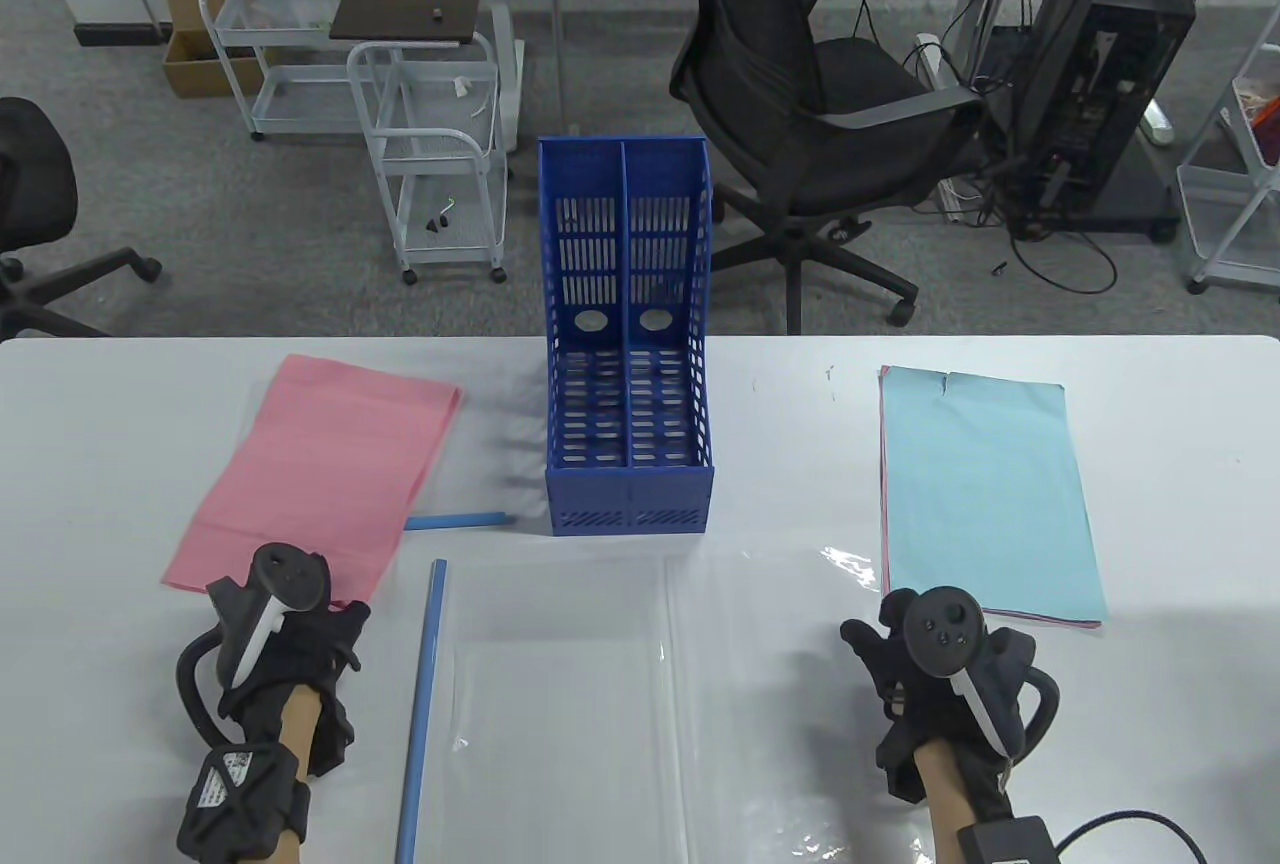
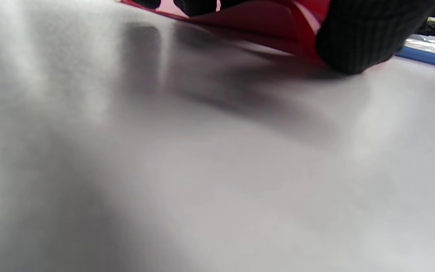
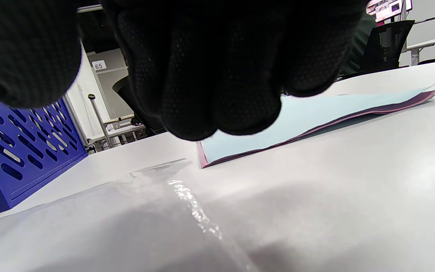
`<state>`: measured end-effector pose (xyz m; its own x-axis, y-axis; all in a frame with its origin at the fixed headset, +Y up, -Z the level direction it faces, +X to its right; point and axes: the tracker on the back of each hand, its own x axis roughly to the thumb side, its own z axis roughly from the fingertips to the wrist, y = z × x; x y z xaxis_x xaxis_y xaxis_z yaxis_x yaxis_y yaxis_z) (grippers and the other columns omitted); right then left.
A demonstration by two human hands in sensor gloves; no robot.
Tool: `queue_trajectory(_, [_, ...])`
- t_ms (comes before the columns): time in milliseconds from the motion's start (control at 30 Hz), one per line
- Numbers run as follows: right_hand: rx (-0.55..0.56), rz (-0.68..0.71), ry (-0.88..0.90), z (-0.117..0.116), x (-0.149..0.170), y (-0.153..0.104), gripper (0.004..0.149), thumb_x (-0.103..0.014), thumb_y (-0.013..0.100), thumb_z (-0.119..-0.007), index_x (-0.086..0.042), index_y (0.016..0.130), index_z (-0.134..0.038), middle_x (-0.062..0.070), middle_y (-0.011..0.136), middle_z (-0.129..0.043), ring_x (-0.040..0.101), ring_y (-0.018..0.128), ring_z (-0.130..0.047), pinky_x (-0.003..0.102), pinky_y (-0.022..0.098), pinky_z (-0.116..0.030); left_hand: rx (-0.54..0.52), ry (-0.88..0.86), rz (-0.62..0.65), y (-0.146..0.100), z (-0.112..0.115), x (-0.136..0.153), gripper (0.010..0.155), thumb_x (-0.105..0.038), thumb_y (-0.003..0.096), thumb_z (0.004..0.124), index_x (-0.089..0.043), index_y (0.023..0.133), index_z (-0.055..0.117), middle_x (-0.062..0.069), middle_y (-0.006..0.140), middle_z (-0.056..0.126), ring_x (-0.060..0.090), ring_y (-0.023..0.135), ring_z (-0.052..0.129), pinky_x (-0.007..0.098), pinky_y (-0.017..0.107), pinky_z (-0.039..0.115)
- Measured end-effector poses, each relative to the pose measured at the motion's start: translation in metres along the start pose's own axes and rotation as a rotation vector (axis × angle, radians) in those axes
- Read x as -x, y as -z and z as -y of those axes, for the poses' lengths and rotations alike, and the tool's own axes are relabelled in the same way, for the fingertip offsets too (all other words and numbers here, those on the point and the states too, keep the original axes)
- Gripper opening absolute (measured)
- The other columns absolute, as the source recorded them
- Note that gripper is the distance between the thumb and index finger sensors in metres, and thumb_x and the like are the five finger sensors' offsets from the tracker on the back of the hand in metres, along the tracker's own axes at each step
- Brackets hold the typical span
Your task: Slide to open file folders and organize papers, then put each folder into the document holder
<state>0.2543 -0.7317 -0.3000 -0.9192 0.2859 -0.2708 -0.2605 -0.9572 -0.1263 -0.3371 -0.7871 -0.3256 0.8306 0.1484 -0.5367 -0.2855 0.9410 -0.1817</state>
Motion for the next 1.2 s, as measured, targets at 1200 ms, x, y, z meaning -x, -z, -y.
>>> queue_trajectory(1200, [0.018, 0.114, 0.095, 0.002, -0.018, -0.013, 0.073, -0.062, 0.029, -0.084, -0.025, 0.092, -0.077, 0.004, 0.091, -0.091, 0.030, 0.078, -0.095, 0.051, 0.065, -0.076, -0.450, -0.313, 0.107, -0.032, -0.046, 0.020, 0.043, -0.037, 0.0455, 0.079, -0.041, 0.087, 0.088, -0.009, 0.089, 0.100, 0.018, 0.089, 0.100, 0.044, 0.078, 0.075])
